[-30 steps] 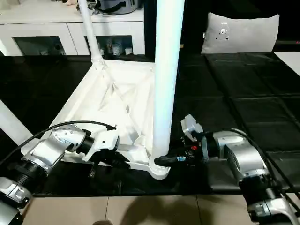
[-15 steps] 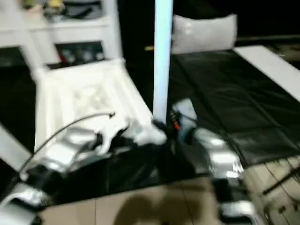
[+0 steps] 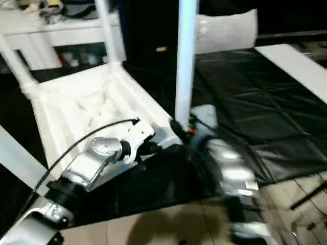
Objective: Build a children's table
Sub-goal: Rotate leg to tighten
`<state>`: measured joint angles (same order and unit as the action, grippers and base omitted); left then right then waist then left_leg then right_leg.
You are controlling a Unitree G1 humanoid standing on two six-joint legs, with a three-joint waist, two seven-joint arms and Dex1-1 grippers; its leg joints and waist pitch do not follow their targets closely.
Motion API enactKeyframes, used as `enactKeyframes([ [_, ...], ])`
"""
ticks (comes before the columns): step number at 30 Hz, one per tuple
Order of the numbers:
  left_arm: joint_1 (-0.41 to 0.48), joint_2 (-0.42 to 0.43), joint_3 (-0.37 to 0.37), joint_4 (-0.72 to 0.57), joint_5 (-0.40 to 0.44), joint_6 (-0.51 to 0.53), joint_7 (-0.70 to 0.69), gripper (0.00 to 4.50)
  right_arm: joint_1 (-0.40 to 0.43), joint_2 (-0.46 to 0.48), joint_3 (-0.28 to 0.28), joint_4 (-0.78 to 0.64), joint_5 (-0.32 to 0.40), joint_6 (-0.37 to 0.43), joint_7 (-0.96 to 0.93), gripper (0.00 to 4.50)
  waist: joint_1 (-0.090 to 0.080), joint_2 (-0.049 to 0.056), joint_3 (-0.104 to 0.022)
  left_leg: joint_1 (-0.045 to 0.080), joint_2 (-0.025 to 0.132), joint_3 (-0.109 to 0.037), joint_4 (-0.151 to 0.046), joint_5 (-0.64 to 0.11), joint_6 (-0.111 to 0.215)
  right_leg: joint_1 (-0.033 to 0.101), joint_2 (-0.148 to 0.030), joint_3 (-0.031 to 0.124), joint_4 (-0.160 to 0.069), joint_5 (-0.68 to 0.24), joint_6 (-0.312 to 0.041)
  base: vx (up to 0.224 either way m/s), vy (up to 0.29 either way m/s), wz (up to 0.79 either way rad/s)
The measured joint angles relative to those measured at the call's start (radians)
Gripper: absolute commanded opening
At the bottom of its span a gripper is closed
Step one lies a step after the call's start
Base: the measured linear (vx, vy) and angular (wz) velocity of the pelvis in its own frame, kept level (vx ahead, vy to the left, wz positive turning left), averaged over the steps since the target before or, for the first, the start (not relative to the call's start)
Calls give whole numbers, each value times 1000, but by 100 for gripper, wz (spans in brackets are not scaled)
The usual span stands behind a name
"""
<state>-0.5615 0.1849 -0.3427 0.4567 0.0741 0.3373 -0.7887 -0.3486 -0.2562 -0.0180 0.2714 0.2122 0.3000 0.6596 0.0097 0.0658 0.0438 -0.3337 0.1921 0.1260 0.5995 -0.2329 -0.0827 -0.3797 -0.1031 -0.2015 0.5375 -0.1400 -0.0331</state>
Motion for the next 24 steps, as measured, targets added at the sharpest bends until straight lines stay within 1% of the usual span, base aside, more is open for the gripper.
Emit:
enactKeyframes([
  [1,0,23,0,0,0,-21,-19,0,11,-24,6,-1,14,0,48,368,6,-1,0,-2,0,0,0,1,1,-4,0,1,5,1,-2,0,0,0],
  [2,0,37,-1,0,1,-35,-35,0,19,-46,9,-3,21,-2,87,368,10,0,0,-2,0,1,-1,3,4,-5,0,1,7,2,-3,0,0,0],
  [3,0,50,-2,0,2,-47,-50,0,26,-66,14,-4,26,-2,121,385,13,0,0,-2,0,1,-3,3,4,-7,0,1,8,1,-4,0,0,0],
  [4,0,73,-13,-1,2,-78,-82,0,34,-112,29,-15,35,-2,192,394,21,0,0,-4,1,2,-4,3,4,-9,2,1,8,1,-5,0,0,0],
  [5,3,88,-15,-3,0,-94,-108,0,36,-140,28,-20,37,-2,232,403,26,0,0,-6,2,2,-4,3,4,-11,3,1,8,1,-5,0,0,0],
  [7,4,122,-24,-5,-5,-134,-162,0,35,-201,28,-29,55,-7,321,403,36,0,0,-10,2,2,-4,3,4,-15,3,1,9,1,-6,0,0,0],
  [8,4,140,-30,-6,-11,-153,-196,0,34,-229,35,-32,62,-10,372,403,41,0,-1,-14,2,2,-2,3,4,-19,3,2,11,1,-6,0,0,0],
  [10,10,182,-42,-11,-21,-194,-270,0,33,-271,51,-31,66,-23,455,403,53,0,-1,-18,3,2,1,3,4,-24,3,3,15,0,-7,0,0,0],
  [11,10,196,-50,-12,-21,-209,-296,0,31,-277,55,-27,68,-26,481,403,57,0,-1,-17,3,3,2,3,4,-24,2,4,18,-1,-8,0,0,0],
  [12,10,207,-56,-12,-21,-224,-320,0,27,-279,62,-25,71,-27,505,403,65,0,-1,-17,3,6,2,3,4,-24,1,4,19,-2,-8,0,0,0],
  [13,10,219,-67,-12,-20,-247,-347,0,19,-280,72,-21,77,-27,539,403,77,0,-1,-15,3,8,3,3,4,-24,1,5,21,-2,-8,0,0,0],
  [15,12,244,-85,-18,-26,-282,-413,0,-2,-296,101,-17,92,-29,609,403,88,0,-1,-14,3,10,4,3,4,-24,1,7,22,-2,-8,0,0,0],
  [16,14,252,-95,-21,-33,-298,-449,0,-8,-306,107,-16,97,-32,641,386,98,-1,-1,-13,3,11,4,3,4,-24,1,9,23,-2,-8,0,0,0],
  [17,15,257,-101,-22,-39,-308,-473,0,-12,-309,110,-13,98,-34,659,386,105,-2,-2,-13,3,13,4,3,4,-24,2,12,23,-2,-8,0,0,0],
  [18,15,263,-108,-22,-42,-321,-497,0,-21,-308,120,-6,99,-35,679,376,109,-2,-2,-12,3,14,4,4,4,-24,3,16,24,-2,-8,0,0,0],
  [19,14,268,-115,-22,-42,-334,-522,0,-35,-306,136,5,100,-38,704,366,114,-3,-2,-10,2,16,4,3,4,-24,7,26,24,-2,-8,0,0,0],
  [20,12,270,-121,-21,-42,-344,-535,0,-42,-304,151,10,100,-39,724,366,116,-3,-2,-9,1,17,4,3,4,-24,7,29,24,-1,-8,0,0,0],
  [22,5,273,-134,-20,-40,-360,-555,0,-49,-300,175,17,100,-41,758,344,124,-6,-3,-8,1,19,4,3,4,-24,7,32,24,-1,-7,0,0,0],
  [23,2,273,-138,-17,-39,-366,-560,0,-50,-298,181,21,100,-41,770,338,127,-6,-3,-8,1,19,4,3,4,-24,8,33,24,-1,-7,0,0,0],
  [24,0,273,-140,-14,-38,-371,-563,0,-54,-295,185,27,100,-41,782,322,129,-7,-3,-7,1,20,4,3,4,-24,8,34,24,-1,-7,0,0,0],
])
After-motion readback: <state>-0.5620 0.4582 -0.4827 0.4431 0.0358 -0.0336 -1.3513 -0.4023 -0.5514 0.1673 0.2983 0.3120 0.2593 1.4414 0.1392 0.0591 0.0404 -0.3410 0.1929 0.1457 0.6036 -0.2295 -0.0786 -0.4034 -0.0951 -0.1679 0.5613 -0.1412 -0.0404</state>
